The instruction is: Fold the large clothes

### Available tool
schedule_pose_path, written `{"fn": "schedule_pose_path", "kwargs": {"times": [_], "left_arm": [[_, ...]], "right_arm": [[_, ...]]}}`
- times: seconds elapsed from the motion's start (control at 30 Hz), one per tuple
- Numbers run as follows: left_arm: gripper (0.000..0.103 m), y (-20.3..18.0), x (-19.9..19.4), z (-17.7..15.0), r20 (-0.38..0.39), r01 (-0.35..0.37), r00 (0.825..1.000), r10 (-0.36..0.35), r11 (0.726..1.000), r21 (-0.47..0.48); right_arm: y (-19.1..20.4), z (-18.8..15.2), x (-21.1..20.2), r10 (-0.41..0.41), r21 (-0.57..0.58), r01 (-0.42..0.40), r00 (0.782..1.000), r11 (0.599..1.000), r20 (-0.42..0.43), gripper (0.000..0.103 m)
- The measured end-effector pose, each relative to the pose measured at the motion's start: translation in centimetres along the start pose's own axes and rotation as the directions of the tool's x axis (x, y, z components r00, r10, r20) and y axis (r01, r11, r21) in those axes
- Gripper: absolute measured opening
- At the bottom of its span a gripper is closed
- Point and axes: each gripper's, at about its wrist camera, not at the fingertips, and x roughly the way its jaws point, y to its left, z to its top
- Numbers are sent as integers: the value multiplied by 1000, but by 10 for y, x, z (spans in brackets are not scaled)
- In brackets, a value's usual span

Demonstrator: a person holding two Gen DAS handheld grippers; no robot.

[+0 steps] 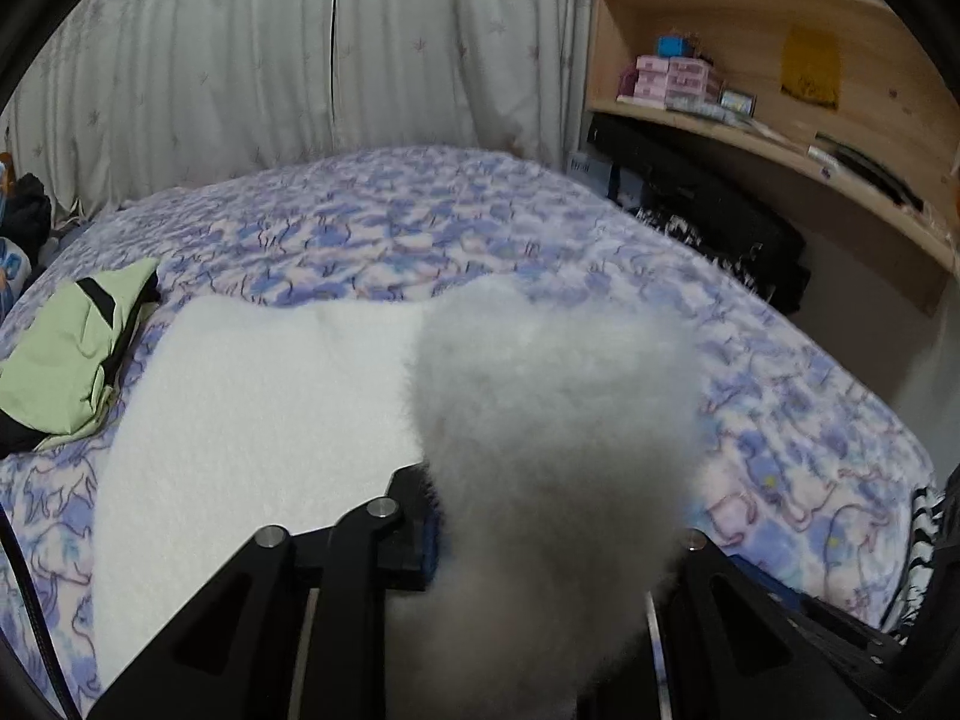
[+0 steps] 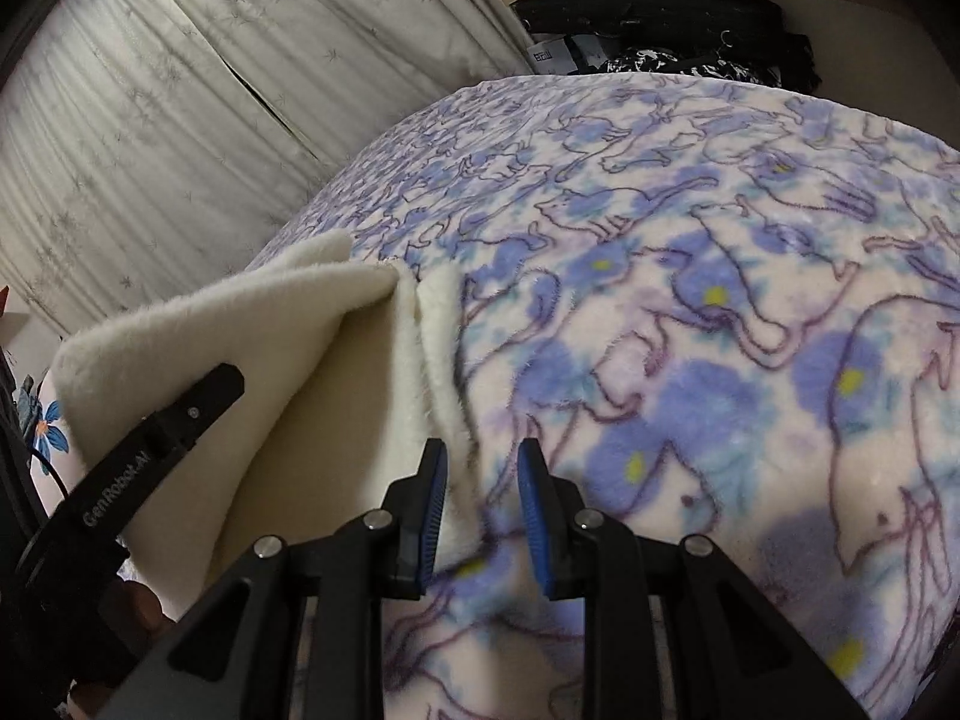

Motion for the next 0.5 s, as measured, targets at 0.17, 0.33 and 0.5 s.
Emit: {"fn": "schedule_pose_path", "kwargs": {"times": [0.17, 0.33, 0.5], "left_arm": [[67, -10, 15, -18, -126, 70, 990, -61, 995, 70], [86, 1, -22, -17, -93, 132, 987, -128, 991, 37], [86, 40, -55, -7, -103, 173, 978, -182, 981, -91]], "right_arm": [[-6, 2, 4, -12, -3, 12, 999, 1000, -33, 24], [-9, 1, -1, -27, 2, 27, 998, 1000, -55, 25], [5, 8, -16, -3, -21, 2, 999, 1000, -47, 35]]}}
